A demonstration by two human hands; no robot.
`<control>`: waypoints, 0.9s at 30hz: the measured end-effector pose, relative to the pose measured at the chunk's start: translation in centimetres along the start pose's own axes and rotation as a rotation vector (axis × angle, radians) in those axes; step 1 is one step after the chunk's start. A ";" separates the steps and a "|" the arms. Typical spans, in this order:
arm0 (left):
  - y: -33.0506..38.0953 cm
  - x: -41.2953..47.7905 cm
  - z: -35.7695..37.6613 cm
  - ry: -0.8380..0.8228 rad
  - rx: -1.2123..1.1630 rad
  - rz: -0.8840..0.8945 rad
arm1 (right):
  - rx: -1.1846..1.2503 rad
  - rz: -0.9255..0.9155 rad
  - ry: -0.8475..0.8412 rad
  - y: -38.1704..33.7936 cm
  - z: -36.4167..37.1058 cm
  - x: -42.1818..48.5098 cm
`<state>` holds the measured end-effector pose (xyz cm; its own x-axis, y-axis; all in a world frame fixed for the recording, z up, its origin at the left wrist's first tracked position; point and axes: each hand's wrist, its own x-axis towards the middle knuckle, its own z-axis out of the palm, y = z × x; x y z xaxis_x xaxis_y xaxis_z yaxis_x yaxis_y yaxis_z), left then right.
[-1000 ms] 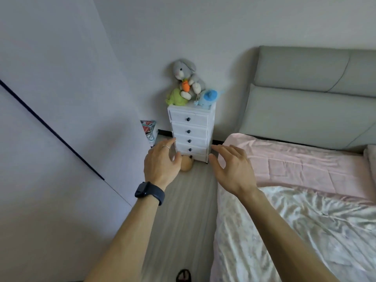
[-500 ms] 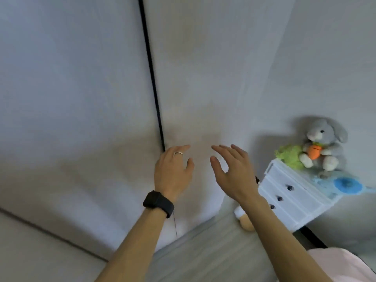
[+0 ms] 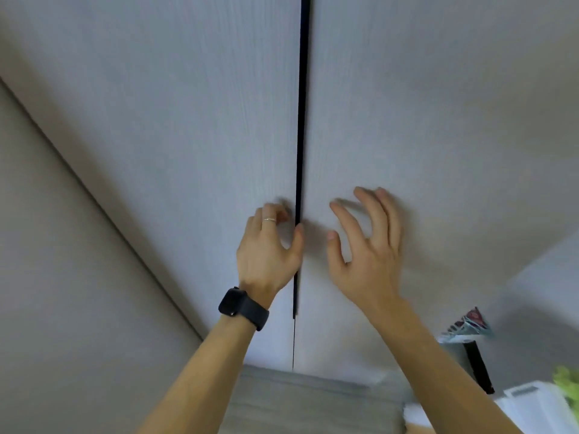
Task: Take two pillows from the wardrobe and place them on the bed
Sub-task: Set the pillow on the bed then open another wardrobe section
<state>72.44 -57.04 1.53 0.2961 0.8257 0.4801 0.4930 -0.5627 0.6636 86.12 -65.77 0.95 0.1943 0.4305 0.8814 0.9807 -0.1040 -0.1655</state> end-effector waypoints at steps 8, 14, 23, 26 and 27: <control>1.8 -0.3 1.8 0.246 0.225 0.008 | -0.224 -0.207 0.069 5.2 3.8 -0.5; 0.9 -0.3 2.8 0.234 0.145 0.040 | -0.291 -0.263 0.102 6.0 5.0 -0.7; 0.9 -1.6 1.2 0.138 0.076 0.035 | -0.309 -0.277 0.107 6.1 4.7 -0.8; 0.9 -3.0 -0.1 0.163 0.070 0.073 | -0.298 -0.258 0.060 5.9 4.2 -0.8; 0.8 -3.5 -0.5 0.170 0.063 0.088 | -0.298 -0.250 0.041 5.8 4.0 -0.9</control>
<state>71.34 -60.41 0.64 0.2004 0.7516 0.6285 0.5233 -0.6244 0.5799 91.75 -63.18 -2.56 -0.0564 0.4398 0.8963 0.9476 -0.2591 0.1868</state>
